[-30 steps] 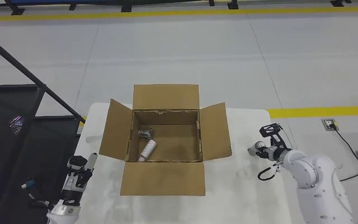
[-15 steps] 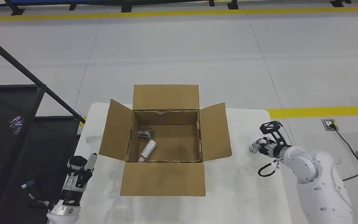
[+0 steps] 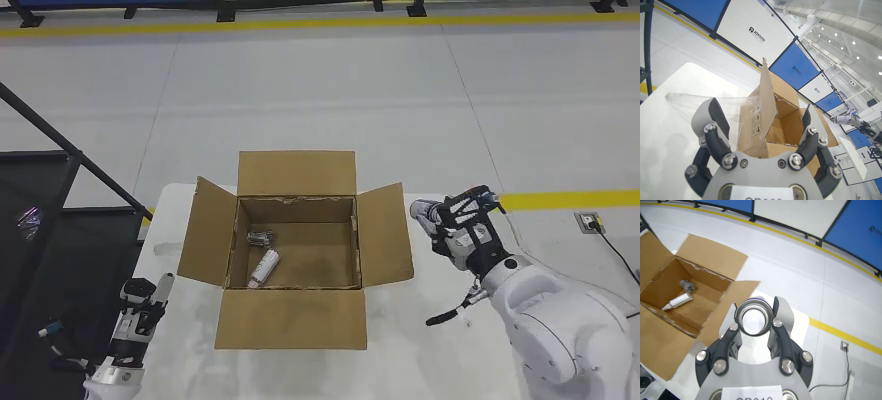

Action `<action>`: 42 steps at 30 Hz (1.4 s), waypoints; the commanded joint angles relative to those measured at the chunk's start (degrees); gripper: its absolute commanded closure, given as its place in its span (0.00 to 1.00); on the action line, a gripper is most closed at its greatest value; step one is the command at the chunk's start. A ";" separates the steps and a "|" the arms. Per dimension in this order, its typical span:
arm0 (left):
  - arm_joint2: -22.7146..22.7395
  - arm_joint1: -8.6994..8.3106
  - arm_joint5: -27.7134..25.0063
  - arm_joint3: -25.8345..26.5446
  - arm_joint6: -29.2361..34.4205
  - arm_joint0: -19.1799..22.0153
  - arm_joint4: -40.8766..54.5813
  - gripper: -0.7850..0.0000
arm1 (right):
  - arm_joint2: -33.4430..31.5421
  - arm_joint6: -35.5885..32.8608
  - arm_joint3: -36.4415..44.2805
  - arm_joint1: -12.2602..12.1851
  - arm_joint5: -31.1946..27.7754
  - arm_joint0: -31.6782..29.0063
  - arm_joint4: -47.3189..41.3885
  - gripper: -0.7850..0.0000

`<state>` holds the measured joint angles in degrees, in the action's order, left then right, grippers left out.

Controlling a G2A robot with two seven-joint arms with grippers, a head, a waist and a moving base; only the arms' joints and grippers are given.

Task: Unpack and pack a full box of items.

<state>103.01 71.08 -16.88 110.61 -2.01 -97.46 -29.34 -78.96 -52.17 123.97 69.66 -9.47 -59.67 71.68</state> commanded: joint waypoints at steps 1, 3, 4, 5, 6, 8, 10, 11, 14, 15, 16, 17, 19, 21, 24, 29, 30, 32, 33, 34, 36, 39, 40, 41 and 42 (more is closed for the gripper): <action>0.00 0.00 0.00 0.00 0.00 0.00 0.00 0.00 | 6.79 -1.31 -1.43 0.51 0.38 3.60 2.03 1.00; 0.00 0.00 0.00 0.00 0.00 0.00 0.00 0.00 | 13.97 -2.80 -5.45 1.41 1.04 8.45 4.13 1.00; 0.00 0.00 0.00 0.00 0.00 0.00 0.00 0.00 | 17.45 -3.23 -8.15 2.01 1.69 11.03 4.54 1.00; 0.00 0.00 0.00 0.00 0.00 0.00 0.00 0.00 | 20.75 -3.61 -11.20 2.69 2.40 13.68 4.89 1.00; 0.00 0.00 0.00 0.00 0.00 0.00 0.00 0.00 | 23.76 -3.66 -14.39 3.45 3.28 16.24 4.63 1.00; 0.00 0.00 0.00 0.00 0.00 0.00 0.00 0.00 | 29.06 -3.54 -21.02 5.11 4.62 20.98 2.96 1.00; 0.00 0.00 0.00 0.00 0.00 0.00 0.00 0.00 | 33.36 -3.25 -27.75 6.86 5.97 25.30 1.21 1.00; 0.00 0.00 0.00 0.00 0.00 0.00 0.00 0.00 | 35.33 -3.14 -31.17 7.77 6.56 27.28 0.36 1.00; 0.13 0.02 0.46 -0.03 0.12 0.18 0.35 0.00 | 40.37 -2.59 -41.93 10.74 7.45 32.69 -3.74 1.00; 0.46 0.03 1.01 -0.05 -0.05 0.39 0.56 0.00 | 41.90 -2.12 -45.46 11.78 7.98 34.26 -4.67 1.00; 0.81 0.04 1.51 -0.10 -0.28 0.59 0.88 0.00 | 43.33 -1.64 -48.75 12.83 8.04 35.62 -5.96 1.00; 1.23 0.05 1.98 -0.18 -0.36 0.78 1.33 0.00 | 44.56 -1.03 -51.92 13.84 8.31 36.94 -6.78 1.00; 2.10 0.05 2.75 -0.37 -0.47 1.12 2.10 0.00 | 46.58 0.24 -57.64 15.78 8.45 38.90 -8.87 1.00; 2.72 0.05 3.24 -0.56 -0.32 1.41 2.65 0.00 | 48.13 1.49 -62.71 17.51 8.36 40.34 -10.44 1.00; 3.14 0.04 3.19 -0.77 0.11 1.56 2.91 0.00 | 49.79 3.05 -69.10 19.82 7.67 41.93 -12.46 1.00; 2.35 0.12 3.36 -0.95 0.53 1.89 2.37 0.00 | 51.06 5.83 -77.40 22.98 6.22 43.83 -15.23 0.75; 2.15 0.14 3.39 -0.96 0.59 1.97 2.13 0.00 | 51.20 6.25 -78.66 23.49 5.88 44.21 -15.52 0.56; 1.78 0.17 3.38 -1.01 0.67 2.12 1.80 0.00 | 51.36 6.87 -80.73 24.39 5.18 44.70 -16.16 0.00; 1.67 0.18 3.40 -1.03 0.68 2.20 1.69 0.00 | 51.38 7.06 -81.56 24.77 4.81 44.95 -16.39 0.00; 1.57 0.19 3.41 -1.03 0.72 2.26 1.55 0.00 | 51.39 7.21 -82.29 25.09 4.58 45.20 -16.46 0.00; 1.42 0.22 3.52 -0.94 0.80 2.37 1.38 0.00 | 51.28 7.62 -83.37 25.62 3.98 45.59 -16.61 0.00; 1.19 0.25 3.61 -0.68 0.90 2.62 1.26 0.00 | 50.91 8.65 -84.04 26.04 3.29 45.96 -16.28 0.00; 1.07 0.25 3.63 -0.58 1.05 2.75 1.12 0.00 | 50.72 9.09 -84.00 26.06 3.19 46.01 -15.99 0.00; 0.92 0.25 3.69 -0.48 1.22 2.92 0.87 0.00 | 50.43 9.52 -83.72 26.02 3.00 45.92 -15.87 0.00; 0.72 0.26 3.74 -0.36 1.41 3.12 0.66 0.00 | 50.07 9.91 -83.27 25.91 2.84 45.84 -15.66 0.00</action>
<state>103.89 71.33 -13.18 110.16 -0.75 -94.50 -28.47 -28.61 -42.54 40.36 95.67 -6.52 -13.75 55.89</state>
